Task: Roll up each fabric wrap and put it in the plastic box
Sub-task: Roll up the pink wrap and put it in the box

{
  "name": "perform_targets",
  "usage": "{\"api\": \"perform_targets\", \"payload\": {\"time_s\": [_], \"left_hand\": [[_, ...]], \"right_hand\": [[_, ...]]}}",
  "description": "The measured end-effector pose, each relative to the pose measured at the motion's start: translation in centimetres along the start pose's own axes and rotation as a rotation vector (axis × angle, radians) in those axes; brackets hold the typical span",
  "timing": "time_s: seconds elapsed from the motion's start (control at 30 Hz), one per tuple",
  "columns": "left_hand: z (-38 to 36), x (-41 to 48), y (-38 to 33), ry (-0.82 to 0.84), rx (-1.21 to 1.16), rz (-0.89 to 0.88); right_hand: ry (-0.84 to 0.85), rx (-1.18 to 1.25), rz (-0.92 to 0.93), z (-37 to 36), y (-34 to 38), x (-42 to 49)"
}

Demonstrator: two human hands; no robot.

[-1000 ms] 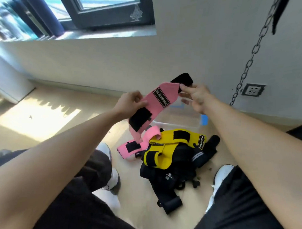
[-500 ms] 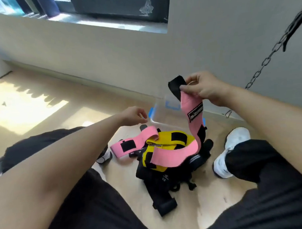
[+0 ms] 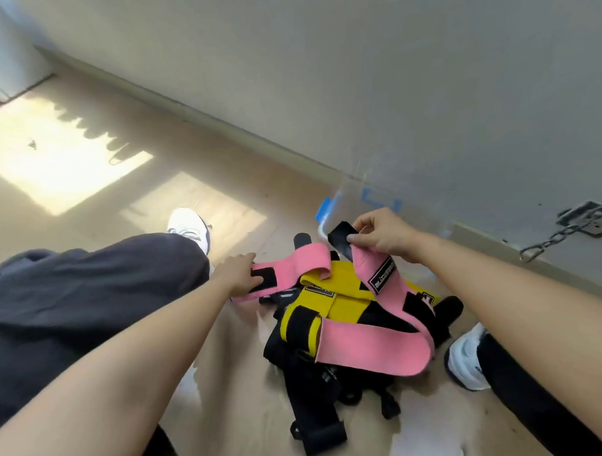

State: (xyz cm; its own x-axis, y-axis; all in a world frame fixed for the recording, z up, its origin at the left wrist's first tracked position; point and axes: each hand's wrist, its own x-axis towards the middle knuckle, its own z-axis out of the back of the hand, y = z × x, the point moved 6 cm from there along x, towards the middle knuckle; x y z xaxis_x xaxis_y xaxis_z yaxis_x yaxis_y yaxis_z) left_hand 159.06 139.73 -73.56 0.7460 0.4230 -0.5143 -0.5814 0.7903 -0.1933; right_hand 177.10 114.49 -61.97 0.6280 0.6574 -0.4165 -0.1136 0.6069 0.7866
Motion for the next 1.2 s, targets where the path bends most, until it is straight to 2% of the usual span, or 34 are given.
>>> {"api": "perform_targets", "payload": {"time_s": [0.13, 0.27, 0.33, 0.47, 0.63, 0.77, 0.9, 1.03, 1.2], "left_hand": [[-1.3, 0.4, 1.3, 0.054, -0.016, -0.001], [0.3, 0.7, -0.6, 0.071, -0.321, -0.079], [2.3, 0.9, -2.6, 0.095, -0.451, -0.164], [7.4, 1.0, -7.0, 0.229, -0.516, -0.313], [14.7, -1.2, -11.7, 0.276, -0.627, -0.409], [18.8, -5.6, -14.4, 0.315, -0.806, -0.468], [20.8, -10.4, -16.3, 0.257, -1.033, -0.481], [21.7, -13.4, -18.1, 0.153, -1.144, -0.433], [21.8, -15.4, -20.4, 0.136, -1.235, -0.488]], "right_hand": [[-0.037, 0.025, 0.009, -1.2, -0.5, 0.6], [-0.048, 0.023, 0.006, -2.8, -0.6, 0.4], [-0.05, 0.009, 0.004, -3.2, -0.2, 0.3], [-0.06, 0.05, -0.005, -2.0, 2.2, 0.2], [-0.115, 0.164, -0.038, 2.3, 4.9, -2.3], [-0.139, 0.183, -0.04, 5.5, 6.4, -7.5], [-0.155, 0.289, -0.008, 8.0, 8.7, -12.6], [-0.187, 0.411, 0.111, 8.8, 12.1, -15.6], [-0.263, 0.333, 0.258, 9.1, 14.6, -16.3]]}}
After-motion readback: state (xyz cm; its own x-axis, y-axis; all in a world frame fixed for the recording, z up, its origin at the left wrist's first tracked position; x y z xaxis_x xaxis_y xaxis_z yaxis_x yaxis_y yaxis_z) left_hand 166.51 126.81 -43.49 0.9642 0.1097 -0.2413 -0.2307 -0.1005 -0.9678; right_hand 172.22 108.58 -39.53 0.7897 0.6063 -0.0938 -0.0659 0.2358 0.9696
